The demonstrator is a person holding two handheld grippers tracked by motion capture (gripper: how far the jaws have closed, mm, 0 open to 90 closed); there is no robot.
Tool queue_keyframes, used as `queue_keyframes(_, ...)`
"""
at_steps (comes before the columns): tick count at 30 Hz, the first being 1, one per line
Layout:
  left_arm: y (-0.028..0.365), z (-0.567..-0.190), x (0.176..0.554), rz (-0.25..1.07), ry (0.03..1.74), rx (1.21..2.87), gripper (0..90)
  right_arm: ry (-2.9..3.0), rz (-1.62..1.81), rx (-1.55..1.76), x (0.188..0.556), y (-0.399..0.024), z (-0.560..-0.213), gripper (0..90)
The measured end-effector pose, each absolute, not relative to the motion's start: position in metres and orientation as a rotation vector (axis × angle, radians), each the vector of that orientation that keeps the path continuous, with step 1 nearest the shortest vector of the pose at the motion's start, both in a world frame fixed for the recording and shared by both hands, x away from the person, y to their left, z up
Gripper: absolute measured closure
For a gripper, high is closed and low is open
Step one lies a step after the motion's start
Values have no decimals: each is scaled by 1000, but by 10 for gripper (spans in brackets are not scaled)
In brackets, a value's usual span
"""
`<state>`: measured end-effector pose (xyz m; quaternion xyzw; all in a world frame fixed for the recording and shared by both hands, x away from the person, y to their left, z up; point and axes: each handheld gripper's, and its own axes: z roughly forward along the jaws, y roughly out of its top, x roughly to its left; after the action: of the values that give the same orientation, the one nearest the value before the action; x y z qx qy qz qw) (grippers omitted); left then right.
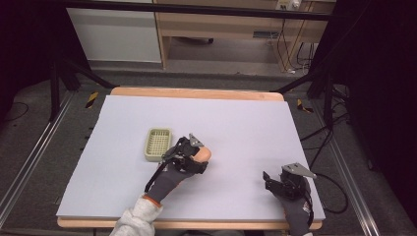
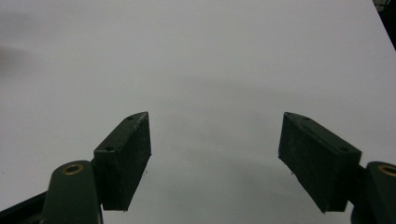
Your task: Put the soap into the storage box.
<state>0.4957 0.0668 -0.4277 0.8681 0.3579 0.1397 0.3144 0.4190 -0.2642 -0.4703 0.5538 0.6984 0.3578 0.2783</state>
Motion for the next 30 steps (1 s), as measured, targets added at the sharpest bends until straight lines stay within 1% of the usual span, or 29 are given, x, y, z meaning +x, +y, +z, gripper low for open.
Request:
queue_keyframes(16, 104, -416, 485, 420, 969, 2250, 317, 1871, 953, 1487, 419, -265, -470, 254)
queue_keyframes(30, 131, -414, 493, 456, 1047, 2200, 317, 1877, 964, 1477, 418, -264, -469, 253)
